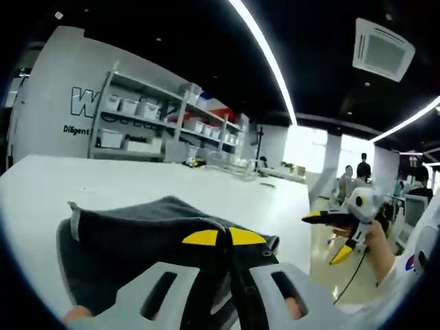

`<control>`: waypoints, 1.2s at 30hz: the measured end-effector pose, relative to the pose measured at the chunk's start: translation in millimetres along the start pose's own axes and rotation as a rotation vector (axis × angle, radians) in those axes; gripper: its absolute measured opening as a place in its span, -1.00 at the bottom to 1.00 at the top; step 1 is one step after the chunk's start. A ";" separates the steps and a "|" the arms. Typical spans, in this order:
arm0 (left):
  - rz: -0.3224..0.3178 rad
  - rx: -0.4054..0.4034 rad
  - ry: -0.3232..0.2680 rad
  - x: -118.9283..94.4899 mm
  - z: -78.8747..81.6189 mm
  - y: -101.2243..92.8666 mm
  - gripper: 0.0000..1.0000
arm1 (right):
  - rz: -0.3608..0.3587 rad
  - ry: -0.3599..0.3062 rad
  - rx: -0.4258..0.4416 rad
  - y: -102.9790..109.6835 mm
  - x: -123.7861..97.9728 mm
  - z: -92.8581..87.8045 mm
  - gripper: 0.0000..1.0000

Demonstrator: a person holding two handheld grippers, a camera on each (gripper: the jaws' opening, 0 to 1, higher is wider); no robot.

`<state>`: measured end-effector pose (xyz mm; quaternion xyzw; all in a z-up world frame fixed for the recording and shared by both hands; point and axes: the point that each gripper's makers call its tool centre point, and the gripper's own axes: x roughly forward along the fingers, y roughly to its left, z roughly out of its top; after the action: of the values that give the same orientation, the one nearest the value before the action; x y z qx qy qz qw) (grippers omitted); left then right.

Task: Open the folded towel by lifting each exposed corner and separating the folded layers until the towel lies flat within the target outline without major curled edges

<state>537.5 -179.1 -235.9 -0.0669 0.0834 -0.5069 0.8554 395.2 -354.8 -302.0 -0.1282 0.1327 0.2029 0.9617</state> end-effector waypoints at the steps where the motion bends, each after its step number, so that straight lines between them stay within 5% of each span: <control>1: -0.003 0.001 0.002 2.0 -0.4 -0.9 -0.95 | -0.002 0.001 0.002 -0.2 -0.1 -0.3 0.84; 5: -0.012 0.026 0.042 14.9 -8.2 -6.5 -0.95 | -0.008 0.005 0.008 -0.5 -0.8 -1.8 0.84; 17: -0.067 0.093 0.256 50.1 -64.2 -26.8 -0.95 | -0.003 0.016 0.012 1.2 2.9 -3.6 0.84; 25: -0.067 0.101 0.316 55.5 -81.8 -27.9 -0.95 | -0.010 0.019 0.016 -1.8 1.4 -5.1 0.84; 36: -0.105 0.134 0.332 45.4 -83.9 -36.7 -0.72 | -0.007 0.022 0.011 -4.1 3.6 -3.3 0.84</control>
<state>509.9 -238.9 -314.0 0.0706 0.1859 -0.5592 0.8048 399.4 -358.1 -305.4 -0.1256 0.1438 0.1974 0.9616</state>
